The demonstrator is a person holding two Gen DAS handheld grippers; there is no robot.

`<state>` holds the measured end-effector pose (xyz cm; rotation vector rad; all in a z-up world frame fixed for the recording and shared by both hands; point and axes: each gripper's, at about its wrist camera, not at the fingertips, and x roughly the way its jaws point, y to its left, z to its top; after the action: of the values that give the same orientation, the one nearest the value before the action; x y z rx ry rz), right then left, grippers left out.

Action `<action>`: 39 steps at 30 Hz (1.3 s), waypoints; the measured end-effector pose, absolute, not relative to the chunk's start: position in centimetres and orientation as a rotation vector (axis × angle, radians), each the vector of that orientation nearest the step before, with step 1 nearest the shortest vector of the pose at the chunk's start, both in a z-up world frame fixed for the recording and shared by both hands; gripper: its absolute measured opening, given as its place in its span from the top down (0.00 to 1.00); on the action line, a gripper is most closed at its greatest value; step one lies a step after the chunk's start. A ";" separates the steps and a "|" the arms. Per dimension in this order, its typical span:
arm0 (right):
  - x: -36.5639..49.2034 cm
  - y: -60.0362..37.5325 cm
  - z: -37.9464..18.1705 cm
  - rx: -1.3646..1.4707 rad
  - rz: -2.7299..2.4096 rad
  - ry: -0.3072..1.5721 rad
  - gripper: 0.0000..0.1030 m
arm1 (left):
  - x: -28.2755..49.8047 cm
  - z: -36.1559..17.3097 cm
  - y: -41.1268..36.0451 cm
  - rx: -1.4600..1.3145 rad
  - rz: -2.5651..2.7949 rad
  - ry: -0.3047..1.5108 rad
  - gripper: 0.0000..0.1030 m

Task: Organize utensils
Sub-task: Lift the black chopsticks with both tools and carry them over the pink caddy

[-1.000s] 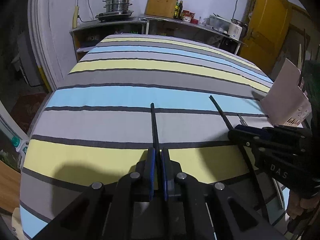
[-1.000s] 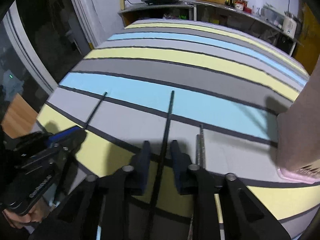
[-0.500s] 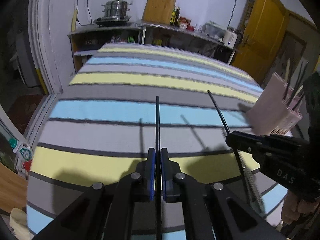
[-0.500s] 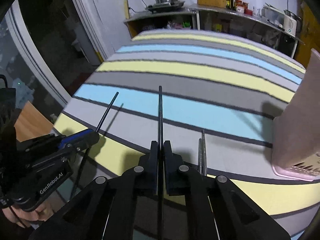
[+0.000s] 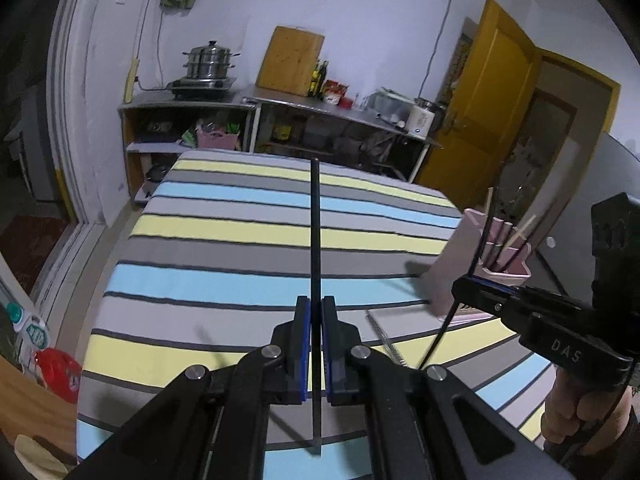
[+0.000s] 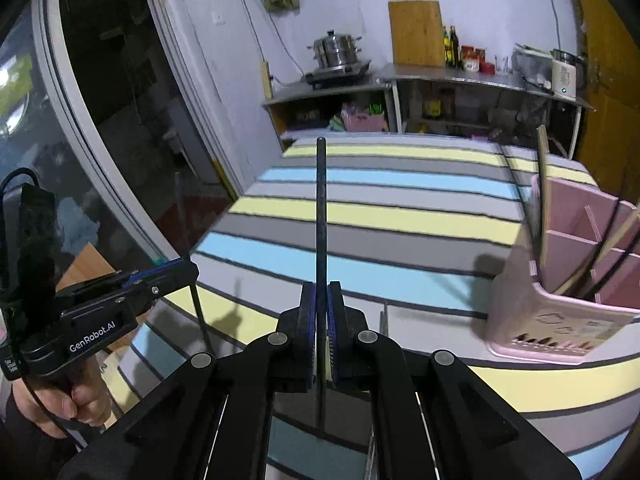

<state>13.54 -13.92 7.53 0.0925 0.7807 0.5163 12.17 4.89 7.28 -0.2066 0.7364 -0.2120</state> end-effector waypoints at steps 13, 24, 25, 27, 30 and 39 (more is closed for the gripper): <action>11.5 -18.4 10.3 0.130 0.467 0.716 0.95 | 11.6 9.9 1.7 -0.203 -0.291 0.731 0.95; 10.1 -23.7 12.2 0.169 0.370 0.668 0.95 | 12.8 12.1 -4.6 -0.193 -0.431 0.731 0.95; 10.0 -24.3 12.3 0.172 0.359 0.665 0.95 | 13.1 12.3 -5.4 -0.186 -0.445 0.729 0.95; 9.9 -25.5 12.4 0.182 0.333 0.660 0.95 | 13.7 12.6 -6.9 -0.180 -0.470 0.726 0.95; 10.0 -27.4 12.9 0.197 0.293 0.649 0.95 | 14.9 12.8 -9.0 -0.183 -0.504 0.731 0.95; 10.6 -31.8 15.7 0.252 0.222 0.573 0.95 | 18.6 16.9 -13.4 -0.178 -0.544 0.658 0.95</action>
<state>10.61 -31.80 15.74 0.2517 0.5727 0.2216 18.63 -13.40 16.89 -0.1782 0.6579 -0.5439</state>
